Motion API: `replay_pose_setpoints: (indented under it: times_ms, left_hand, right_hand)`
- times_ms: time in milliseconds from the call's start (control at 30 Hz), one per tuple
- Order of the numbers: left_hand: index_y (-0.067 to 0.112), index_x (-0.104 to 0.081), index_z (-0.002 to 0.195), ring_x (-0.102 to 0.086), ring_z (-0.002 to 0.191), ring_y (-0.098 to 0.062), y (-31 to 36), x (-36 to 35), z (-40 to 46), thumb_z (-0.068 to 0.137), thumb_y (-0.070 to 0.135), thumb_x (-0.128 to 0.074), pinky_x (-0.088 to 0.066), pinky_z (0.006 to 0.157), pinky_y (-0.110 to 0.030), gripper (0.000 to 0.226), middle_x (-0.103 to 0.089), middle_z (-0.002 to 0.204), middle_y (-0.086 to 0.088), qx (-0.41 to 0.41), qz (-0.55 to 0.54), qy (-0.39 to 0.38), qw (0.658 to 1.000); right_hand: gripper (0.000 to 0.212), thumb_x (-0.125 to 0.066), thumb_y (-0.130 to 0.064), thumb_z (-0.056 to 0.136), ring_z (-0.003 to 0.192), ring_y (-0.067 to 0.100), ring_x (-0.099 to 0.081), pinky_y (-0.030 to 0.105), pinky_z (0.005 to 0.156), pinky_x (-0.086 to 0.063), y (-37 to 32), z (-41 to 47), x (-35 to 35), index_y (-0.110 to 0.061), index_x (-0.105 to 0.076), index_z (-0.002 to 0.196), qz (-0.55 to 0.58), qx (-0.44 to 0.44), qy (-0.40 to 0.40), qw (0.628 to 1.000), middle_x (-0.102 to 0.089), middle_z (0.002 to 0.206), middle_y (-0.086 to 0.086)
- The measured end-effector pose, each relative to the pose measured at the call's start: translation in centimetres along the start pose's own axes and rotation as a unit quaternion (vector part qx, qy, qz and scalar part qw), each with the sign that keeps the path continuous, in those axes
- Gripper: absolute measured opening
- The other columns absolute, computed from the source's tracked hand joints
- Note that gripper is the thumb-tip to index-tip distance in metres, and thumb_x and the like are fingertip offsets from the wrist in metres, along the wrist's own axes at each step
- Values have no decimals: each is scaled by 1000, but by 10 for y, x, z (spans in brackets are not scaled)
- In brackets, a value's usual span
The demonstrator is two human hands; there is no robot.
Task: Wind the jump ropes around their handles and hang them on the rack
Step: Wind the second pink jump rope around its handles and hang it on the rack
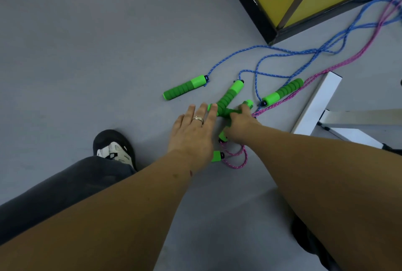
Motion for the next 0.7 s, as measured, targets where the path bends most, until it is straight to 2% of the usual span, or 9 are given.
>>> replay_pose_setpoints:
  times_ms: [67,167,233,333,400,467,600,700]
  left_hand:
    - [27,12,164,5,161,-28,-2,2,-1,102,23,-41,-6,128,-45,81,3,175,1,0,2,0,1000]
    - [27,13,164,5,161,-28,-3,5,-3,103,23,-41,-6,128,-45,81,3,175,1,1,-3,1,1000]
    - [27,12,164,4,161,-28,-4,6,-3,102,23,-41,-7,128,-45,81,3,175,1,1,-3,5,1000]
    - [27,12,164,3,161,-28,-4,5,-4,101,22,-41,-8,128,-44,82,1,175,1,1,1,4,1000]
    - [27,12,164,4,161,-28,-3,6,-4,101,21,-42,-7,128,-44,84,2,175,1,1,5,2,1000]
    - [28,13,164,5,161,-28,-1,9,-3,100,19,-43,-7,129,-44,85,3,175,1,-1,12,0,1000]
    - [30,15,163,3,161,-28,6,22,-2,94,14,-48,-8,129,-43,95,4,175,-1,-8,17,-16,1000]
    - [39,13,162,-9,160,-30,17,46,-1,95,12,-52,-18,126,-44,97,2,175,-5,-26,-3,-40,999]
  right_hand:
    - [50,-56,-25,92,143,32,-35,43,108,-41,-4,-3,-7,-10,-51,139,-32,30,-32,999,4,166,6]
    - [44,-55,-23,94,145,25,-32,41,107,-42,-7,-8,-11,-6,-53,134,-44,42,-60,996,-4,165,7]
    - [39,-58,-22,90,138,25,-40,42,103,-45,-6,-10,-10,-4,-57,125,-42,50,-60,996,-15,161,7]
    - [41,-62,-23,84,115,27,-55,41,95,-50,-4,-20,-9,-3,-58,120,-29,55,-38,997,-21,155,5]
    - [35,-63,-23,84,107,27,-57,39,90,-50,-2,-29,-7,-5,-59,113,-29,59,-17,998,-26,151,5]
    - [31,-65,-22,84,107,27,-57,38,87,-48,-1,-39,-4,-7,-57,109,-18,65,4,998,-26,152,5]
    - [57,-70,-26,81,132,29,-46,39,105,-45,-5,-58,3,-9,-52,132,-27,116,58,991,-19,162,0]
    - [74,-69,-28,82,138,27,-39,39,110,-41,-16,-80,15,-11,-41,148,-52,175,98,978,-17,164,-3]
Point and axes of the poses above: each hand's wrist, its own z-axis towards the middle knuckle, its own x-axis out of the back of the hand, y = z × x, the point moved 3 cm from there along z, towards the middle knuckle
